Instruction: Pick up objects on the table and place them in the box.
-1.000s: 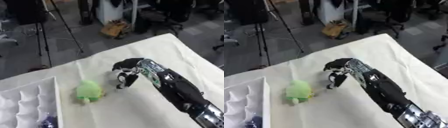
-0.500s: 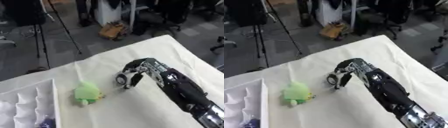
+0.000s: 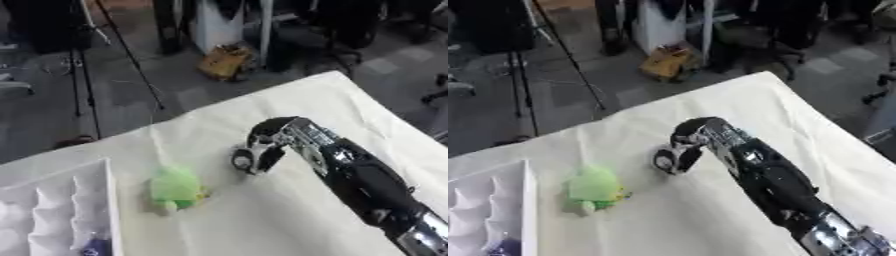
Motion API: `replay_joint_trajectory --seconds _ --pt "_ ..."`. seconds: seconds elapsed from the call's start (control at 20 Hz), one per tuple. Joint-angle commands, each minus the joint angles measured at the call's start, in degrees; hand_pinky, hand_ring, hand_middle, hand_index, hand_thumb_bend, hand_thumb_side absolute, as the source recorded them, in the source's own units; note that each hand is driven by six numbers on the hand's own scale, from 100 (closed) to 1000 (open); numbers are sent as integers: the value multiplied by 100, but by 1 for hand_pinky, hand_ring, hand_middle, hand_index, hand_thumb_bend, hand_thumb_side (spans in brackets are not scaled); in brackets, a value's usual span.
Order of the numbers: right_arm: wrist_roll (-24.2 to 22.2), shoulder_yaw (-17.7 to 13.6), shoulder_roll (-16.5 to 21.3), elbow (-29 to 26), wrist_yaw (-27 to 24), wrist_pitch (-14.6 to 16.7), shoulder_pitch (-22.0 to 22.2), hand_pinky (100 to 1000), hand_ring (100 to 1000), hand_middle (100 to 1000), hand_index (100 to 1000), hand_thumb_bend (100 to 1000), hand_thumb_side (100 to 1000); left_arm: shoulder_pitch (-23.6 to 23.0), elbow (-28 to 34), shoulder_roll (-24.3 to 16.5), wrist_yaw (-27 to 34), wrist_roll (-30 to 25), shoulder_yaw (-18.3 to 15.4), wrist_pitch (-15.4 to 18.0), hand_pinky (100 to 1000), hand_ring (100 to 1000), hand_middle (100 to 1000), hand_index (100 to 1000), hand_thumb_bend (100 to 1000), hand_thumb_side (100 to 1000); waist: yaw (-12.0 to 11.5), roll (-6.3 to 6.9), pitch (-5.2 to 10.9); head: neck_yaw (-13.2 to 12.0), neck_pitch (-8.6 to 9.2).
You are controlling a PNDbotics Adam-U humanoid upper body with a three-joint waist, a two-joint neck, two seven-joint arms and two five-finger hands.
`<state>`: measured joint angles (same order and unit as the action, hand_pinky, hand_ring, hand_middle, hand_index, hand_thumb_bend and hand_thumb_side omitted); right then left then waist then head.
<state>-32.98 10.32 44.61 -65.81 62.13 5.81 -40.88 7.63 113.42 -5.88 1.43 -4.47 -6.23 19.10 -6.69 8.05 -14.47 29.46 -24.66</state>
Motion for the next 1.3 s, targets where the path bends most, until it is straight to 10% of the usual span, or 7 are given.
replay_joint_trajectory --seconds 0.05,0.6,1.05,1.3 --pt "268 1 62 -89 125 -76 -124 520 641 681 699 383 627 28 117 -24 -2 7 -46 2 974 847 808 735 439 853 -9 -4 26 9 45" --pt "1387 36 -21 -71 124 -176 -94 357 514 493 511 254 478 43 117 -19 -3 8 -48 4 973 848 808 735 439 853 8 -12 15 17 71" --pt "1117 128 -2 -62 54 257 -57 667 753 805 875 380 515 62 117 -22 -7 14 -49 10 972 848 808 735 441 851 0 -26 8 24 79" --pt "899 132 4 -196 193 505 -51 695 764 809 827 364 487 72 117 -23 -10 16 -49 11 972 848 809 735 441 851 1 -36 4 30 90"
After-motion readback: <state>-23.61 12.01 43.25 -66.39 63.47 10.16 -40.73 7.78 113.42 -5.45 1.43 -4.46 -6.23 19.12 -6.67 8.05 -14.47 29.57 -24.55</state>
